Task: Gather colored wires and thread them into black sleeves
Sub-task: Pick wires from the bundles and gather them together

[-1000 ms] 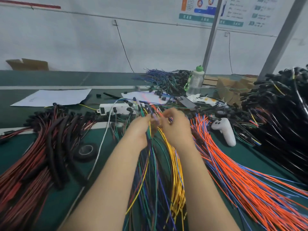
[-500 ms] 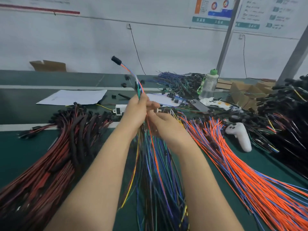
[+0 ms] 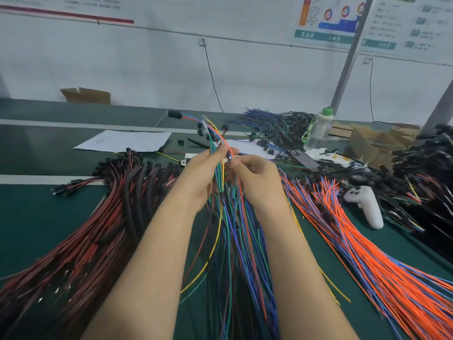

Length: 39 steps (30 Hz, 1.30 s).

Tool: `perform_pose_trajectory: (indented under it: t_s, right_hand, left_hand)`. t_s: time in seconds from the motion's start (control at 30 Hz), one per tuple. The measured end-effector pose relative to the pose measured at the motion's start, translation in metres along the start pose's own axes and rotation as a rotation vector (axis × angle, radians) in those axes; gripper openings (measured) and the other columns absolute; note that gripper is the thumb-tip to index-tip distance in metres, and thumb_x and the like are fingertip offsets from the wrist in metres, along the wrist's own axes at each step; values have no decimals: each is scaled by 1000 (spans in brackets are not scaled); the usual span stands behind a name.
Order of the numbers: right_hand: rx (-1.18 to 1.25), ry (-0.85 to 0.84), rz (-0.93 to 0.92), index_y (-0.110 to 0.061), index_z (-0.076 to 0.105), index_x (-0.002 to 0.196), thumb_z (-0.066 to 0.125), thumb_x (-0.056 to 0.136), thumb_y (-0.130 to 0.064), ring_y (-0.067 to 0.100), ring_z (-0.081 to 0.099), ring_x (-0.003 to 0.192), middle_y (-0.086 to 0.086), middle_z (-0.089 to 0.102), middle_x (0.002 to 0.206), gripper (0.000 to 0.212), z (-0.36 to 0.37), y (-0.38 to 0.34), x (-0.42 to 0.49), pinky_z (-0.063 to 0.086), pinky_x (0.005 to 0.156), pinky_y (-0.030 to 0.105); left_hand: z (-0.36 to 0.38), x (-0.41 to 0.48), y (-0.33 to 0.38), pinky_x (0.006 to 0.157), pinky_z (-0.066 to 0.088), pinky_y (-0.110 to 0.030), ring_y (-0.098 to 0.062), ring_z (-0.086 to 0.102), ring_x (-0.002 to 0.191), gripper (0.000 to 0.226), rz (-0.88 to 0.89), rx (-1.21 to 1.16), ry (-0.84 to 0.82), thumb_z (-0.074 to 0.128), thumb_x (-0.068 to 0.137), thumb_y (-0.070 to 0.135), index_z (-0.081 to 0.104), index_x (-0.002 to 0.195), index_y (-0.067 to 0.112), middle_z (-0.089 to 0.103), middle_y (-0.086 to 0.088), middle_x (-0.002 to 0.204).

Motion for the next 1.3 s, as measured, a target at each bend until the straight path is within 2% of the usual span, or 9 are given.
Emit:
perform_pose_trajectory:
  t_s: [0.2,0.4,0.53,0.67,0.77,0.83,0.97,1.17,1.3]
  right_hand:
    - [121,5,122,-13,62,73,52,96,-6,1,55,46,-9,60,49,26,-6,21,2,41,45,12]
    - [103,5,128,-12,60,71,51,96,-4,2,55,45,-8,59,47,27,-5,29,3,43,46,13]
    - [14,26,127,-10,60,71,54,95,-8,12,57,51,1,62,56,25,-5,35,4,51,62,31]
    - [-68,258,127,-13,57,70,52,94,-8,15,55,52,0,58,57,25,-41,38,5,50,62,35]
    - [71,436,157,1,56,84,46,96,-4,1,47,36,3,50,56,17,-78,42,4,44,42,16]
    - [212,421,199,0,53,87,43,98,-2,1,46,33,4,50,57,15,-80,49,4,41,37,13]
    - [293,273,291,-6,49,76,42,100,-3,3,53,35,6,55,61,24,-60,60,5,44,39,13]
    - [340,208,344,-6,52,80,45,100,-6,6,56,40,6,58,62,22,-52,69,5,45,41,16]
    - [356,206,341,-7,51,79,44,100,-5,7,55,39,7,56,63,23,-52,68,4,43,39,15]
  left_hand:
    - [-16,0,-11,58,44,-19,-5,54,61,23,30,91,115,46,98,17,62,82,15,64,4,77]
    - [-15,2,-19,44,23,-15,-2,32,42,15,26,84,125,57,93,19,61,79,19,54,10,56]
    - [-12,1,-23,37,22,-12,0,28,36,14,42,142,132,63,89,18,60,76,17,41,13,45]
    - [-30,4,-23,37,26,-13,-6,32,44,13,33,247,253,64,88,15,61,74,16,53,-3,71]
    - [-58,6,-25,36,23,-13,-6,31,38,22,10,323,366,64,87,13,56,67,16,46,9,46]
    - [-73,8,-25,44,24,-19,-12,30,41,30,2,417,441,68,84,15,49,61,17,38,8,39]
    - [-88,13,-21,50,24,-27,-19,28,47,40,2,533,538,71,82,20,38,59,17,34,-1,51]
    - [-75,23,-23,32,18,-11,-8,27,35,16,-85,506,412,54,91,11,60,76,12,54,4,57]
    - [-80,22,-14,45,22,-22,-15,31,42,28,-45,598,459,53,92,21,55,66,13,46,-3,57]
Point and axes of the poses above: each hand's wrist, its own x-axis towards the middle knuckle, its own z-axis out of the palm, y = z × x, the point moved 10 cm from there along x, towards the middle knuckle
